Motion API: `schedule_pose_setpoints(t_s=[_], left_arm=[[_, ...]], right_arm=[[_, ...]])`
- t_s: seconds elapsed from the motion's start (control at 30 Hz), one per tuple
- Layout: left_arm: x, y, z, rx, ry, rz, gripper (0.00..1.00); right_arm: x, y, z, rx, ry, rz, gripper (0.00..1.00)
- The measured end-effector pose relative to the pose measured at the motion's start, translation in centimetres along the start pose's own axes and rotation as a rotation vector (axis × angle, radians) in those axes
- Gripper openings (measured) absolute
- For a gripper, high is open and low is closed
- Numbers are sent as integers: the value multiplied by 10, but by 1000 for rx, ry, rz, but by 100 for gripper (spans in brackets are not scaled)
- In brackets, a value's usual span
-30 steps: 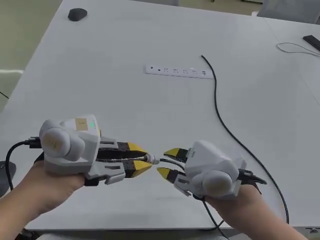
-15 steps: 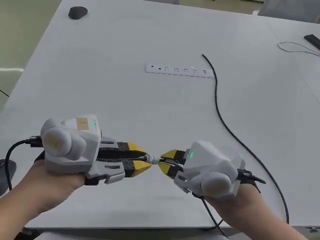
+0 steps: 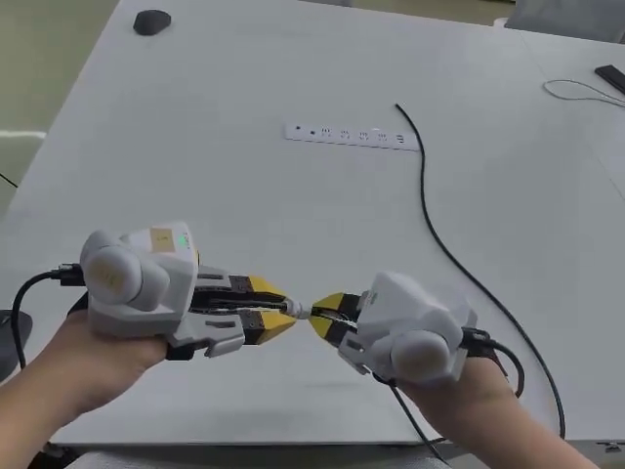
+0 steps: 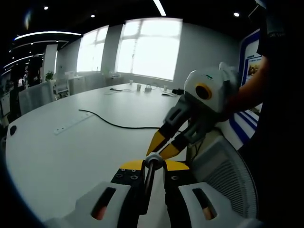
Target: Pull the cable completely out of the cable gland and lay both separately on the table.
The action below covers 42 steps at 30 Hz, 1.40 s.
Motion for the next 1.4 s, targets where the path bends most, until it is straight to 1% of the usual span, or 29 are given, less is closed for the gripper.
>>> schedule_pose_setpoints(t_s=[0.1,0.2,0.3,0.37,0.4,0.57,0.7,0.8,0.83,0.97,1.0,1.13,1.27,1.4], left_arm=[[0,-1,0,-3,5,-3,15],[0,-1,-1,-4,9,-4,15],[0,-2,-2,-4,14,-5,15],[0,-3,-3,-6,20,-7,15],[0,-3,-3,-7,21,-7,15],[-1,-5,-3,-10,25,-9,15],[-2,-6,-3,-7,22,-14,15],[-2,-5,-2,-7,22,-10,15],[-2,-5,-2,-6,21,-10,15],[-1,-4,-3,-4,22,-8,15],[0,-4,-3,-4,23,-8,15],[0,-3,-5,-2,21,-4,15],[0,-2,-6,4,21,-4,15],[0,-1,-5,4,19,-8,15]], right_arm=[[0,3,3,29,-2,6,0],[0,6,6,77,-2,12,0],[0,9,10,147,-4,21,0],[0,11,12,171,-2,26,0],[1,12,15,210,-1,27,0],[2,16,24,290,-2,32,0],[4,17,37,382,-21,31,0],[1,19,44,426,-13,42,0],[0,20,48,444,-18,47,0],[-3,23,58,477,-30,59,0],[-4,24,62,498,-36,67,0],[-7,25,69,525,-35,75,0],[-10,23,78,529,-45,89,0],[-12,21,83,522,-45,94,0]])
Point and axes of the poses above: the centre of the closed fingertips' face, and the gripper's own axes: x roughly forward along the fingers, y roughly to its right, z roughly out of its underside, the point moved 10 cm from there along -x, roughly backward along the fingers, and after that the axes turned 8 degrees about -z, right-handed, at the moved point
